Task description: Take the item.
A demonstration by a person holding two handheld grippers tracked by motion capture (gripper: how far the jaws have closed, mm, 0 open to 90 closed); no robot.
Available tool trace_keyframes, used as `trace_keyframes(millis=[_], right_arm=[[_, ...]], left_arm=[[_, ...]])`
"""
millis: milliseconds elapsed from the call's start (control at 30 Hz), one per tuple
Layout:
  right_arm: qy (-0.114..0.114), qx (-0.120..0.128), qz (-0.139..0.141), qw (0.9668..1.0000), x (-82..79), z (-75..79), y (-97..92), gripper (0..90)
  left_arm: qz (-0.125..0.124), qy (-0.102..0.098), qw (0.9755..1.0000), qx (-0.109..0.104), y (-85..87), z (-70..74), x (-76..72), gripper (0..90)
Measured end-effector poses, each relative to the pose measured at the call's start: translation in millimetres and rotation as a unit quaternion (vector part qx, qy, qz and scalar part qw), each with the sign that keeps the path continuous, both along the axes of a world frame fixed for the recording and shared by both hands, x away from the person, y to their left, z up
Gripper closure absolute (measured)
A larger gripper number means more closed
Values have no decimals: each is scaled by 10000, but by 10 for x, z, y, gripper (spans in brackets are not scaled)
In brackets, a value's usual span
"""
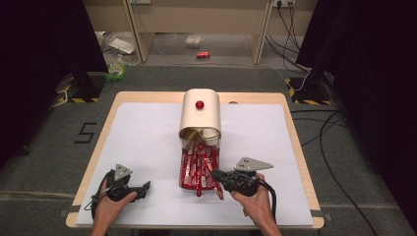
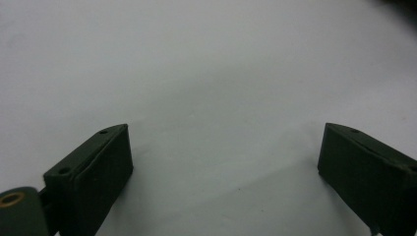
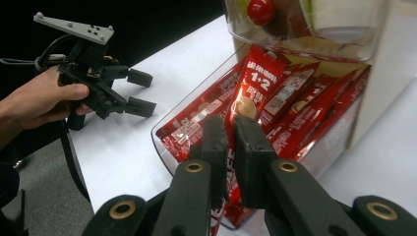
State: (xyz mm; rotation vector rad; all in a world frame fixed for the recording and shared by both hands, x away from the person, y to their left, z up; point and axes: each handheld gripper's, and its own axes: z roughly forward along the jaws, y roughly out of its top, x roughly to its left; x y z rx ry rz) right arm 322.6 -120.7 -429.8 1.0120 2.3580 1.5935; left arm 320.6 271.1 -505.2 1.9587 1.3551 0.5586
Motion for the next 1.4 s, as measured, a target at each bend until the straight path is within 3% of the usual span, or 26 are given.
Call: trace_keyframes(millis=[900,1400], right_arm=[[-132,154,-528,9984,-105,47,-447,840],[-136,86,-1175,9929,38,-49,-879,840]], left_arm=[[2,2,10000,-1,0,0,0,55],[2,-2,10000,-4,0,0,0,55]])
